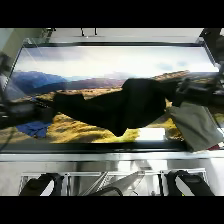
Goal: Fold the shirts.
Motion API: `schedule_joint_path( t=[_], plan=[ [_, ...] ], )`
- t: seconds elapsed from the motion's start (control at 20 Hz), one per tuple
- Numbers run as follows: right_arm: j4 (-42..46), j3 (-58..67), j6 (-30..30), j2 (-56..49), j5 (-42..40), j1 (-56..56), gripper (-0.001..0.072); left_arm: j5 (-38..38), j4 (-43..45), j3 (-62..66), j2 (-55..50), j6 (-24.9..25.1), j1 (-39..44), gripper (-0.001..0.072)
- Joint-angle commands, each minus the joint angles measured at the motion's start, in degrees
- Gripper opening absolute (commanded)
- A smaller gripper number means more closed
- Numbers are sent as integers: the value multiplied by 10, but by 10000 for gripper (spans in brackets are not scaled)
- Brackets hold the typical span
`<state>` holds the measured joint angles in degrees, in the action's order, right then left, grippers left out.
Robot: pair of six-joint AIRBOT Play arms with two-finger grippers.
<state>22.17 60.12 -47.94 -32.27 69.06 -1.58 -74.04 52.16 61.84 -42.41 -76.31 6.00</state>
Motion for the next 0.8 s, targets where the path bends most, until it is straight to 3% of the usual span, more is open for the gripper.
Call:
schedule_joint_path(
  t=[0.0,0.25,0.3,0.35,0.4,0.55,0.6,0.65,0.75],
  plan=[
    [-25,-52,21,-94,43,23,29,94,8,-112,-51,5,60,18],
    [24,-64,41,-212,-35,30,28,131,8,-142,-190,54,64,18],
    [46,-64,41,-226,-62,30,64,132,8,-142,-213,59,56,18],
    [64,-64,40,-237,-86,30,259,132,8,-142,-236,66,45,18],
    [82,-64,40,-245,-106,30,388,129,8,-142,-258,74,32,18],
    [132,-63,0,-236,-118,6,392,112,6,-142,-303,92,-1,18],
    [145,-63,-20,-225,-105,-4,453,110,6,-142,-312,102,-9,18],
    [152,-63,-41,-215,-82,-7,582,110,6,-142,-315,108,-15,18],
    [152,-64,-69,-209,-23,9,608,113,6,-142,-315,110,-20,18]
  ],
)
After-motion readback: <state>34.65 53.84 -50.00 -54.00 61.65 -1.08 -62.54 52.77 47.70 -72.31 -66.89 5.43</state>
